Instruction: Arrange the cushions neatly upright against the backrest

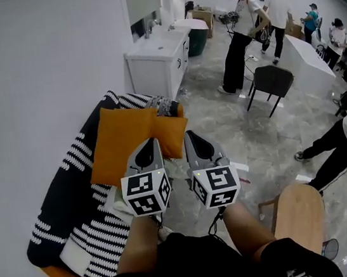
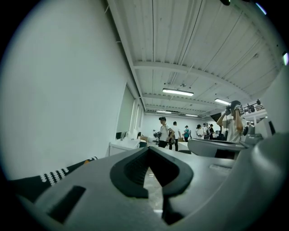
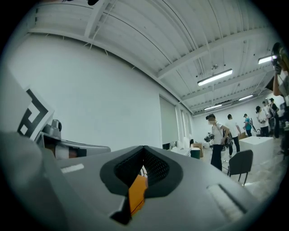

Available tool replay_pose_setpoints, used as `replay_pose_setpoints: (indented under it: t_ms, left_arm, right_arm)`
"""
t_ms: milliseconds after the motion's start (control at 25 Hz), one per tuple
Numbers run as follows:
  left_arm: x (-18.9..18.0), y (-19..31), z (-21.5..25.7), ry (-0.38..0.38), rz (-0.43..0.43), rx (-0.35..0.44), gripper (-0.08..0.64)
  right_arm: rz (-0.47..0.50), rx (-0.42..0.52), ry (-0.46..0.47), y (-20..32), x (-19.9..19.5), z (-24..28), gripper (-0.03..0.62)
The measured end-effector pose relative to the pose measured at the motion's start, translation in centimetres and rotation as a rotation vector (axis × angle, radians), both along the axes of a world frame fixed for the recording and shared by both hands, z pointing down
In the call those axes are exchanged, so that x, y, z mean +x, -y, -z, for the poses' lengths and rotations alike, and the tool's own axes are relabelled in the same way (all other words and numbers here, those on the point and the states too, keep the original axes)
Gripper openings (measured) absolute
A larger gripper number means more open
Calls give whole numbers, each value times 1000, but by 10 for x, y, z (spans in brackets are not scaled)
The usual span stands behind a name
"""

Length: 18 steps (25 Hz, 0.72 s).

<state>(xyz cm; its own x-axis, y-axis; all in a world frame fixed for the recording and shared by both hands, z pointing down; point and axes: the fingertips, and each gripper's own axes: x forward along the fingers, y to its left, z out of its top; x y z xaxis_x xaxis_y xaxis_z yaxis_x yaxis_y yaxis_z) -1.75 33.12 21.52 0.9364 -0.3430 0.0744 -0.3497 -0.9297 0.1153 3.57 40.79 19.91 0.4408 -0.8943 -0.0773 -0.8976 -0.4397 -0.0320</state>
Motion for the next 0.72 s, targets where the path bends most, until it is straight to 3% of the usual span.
replay_pose_setpoints:
  t_ms: [240, 440, 720]
  left_arm:
    - [40, 73, -8, 13, 4, -8, 6]
    - [60, 115, -6, 50, 24, 67, 6]
    - [69, 193, -28, 39, 50, 21, 6]
  right_arm:
    - [-10, 3, -9, 69, 42, 4, 9]
    - [-1, -20, 0, 118, 62, 3, 9]
    - [34, -70, 4, 198, 76, -18, 9]
